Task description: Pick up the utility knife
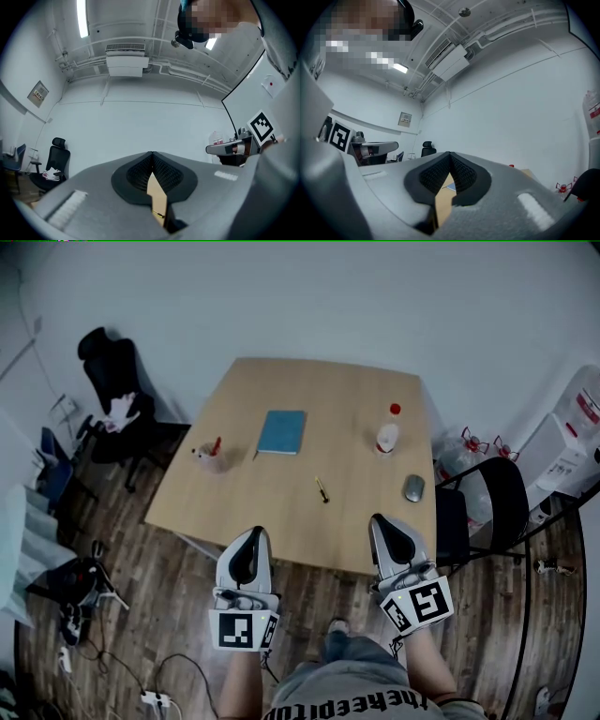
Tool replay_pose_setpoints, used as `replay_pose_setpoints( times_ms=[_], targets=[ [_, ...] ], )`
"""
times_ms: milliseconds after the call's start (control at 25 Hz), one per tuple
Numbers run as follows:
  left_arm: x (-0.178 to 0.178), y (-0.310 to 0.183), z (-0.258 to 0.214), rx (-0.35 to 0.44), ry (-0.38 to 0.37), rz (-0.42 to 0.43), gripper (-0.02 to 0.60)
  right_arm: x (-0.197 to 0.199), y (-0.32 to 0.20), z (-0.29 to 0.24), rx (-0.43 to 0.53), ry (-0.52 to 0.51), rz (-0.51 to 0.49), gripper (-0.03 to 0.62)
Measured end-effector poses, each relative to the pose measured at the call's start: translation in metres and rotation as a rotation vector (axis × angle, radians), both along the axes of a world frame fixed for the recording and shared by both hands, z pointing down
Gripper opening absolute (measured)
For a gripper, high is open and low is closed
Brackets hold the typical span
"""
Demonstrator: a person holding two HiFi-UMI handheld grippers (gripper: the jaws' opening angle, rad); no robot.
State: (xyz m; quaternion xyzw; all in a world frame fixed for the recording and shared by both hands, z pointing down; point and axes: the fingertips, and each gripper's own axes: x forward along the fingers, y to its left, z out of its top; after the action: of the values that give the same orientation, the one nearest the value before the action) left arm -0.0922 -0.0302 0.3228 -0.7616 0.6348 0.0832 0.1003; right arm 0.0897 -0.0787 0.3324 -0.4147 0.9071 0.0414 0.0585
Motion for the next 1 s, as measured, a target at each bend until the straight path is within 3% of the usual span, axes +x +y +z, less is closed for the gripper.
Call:
replay_pose_setpoints(
  times_ms=[520, 1000],
  targets=[
    [0.005, -0.035, -0.009, 0.014, 0.014, -0.092, 0.018, 0.004, -0.051, 0.006, -0.035, -0.006, -0.090, 0.002],
    [0.007, -0.067, -0.003, -0.018, -0.010, -0.090, 0.018, -0.004, -0.094, 0.035, -0.147, 0.035, -0.111, 0.002]
  ],
)
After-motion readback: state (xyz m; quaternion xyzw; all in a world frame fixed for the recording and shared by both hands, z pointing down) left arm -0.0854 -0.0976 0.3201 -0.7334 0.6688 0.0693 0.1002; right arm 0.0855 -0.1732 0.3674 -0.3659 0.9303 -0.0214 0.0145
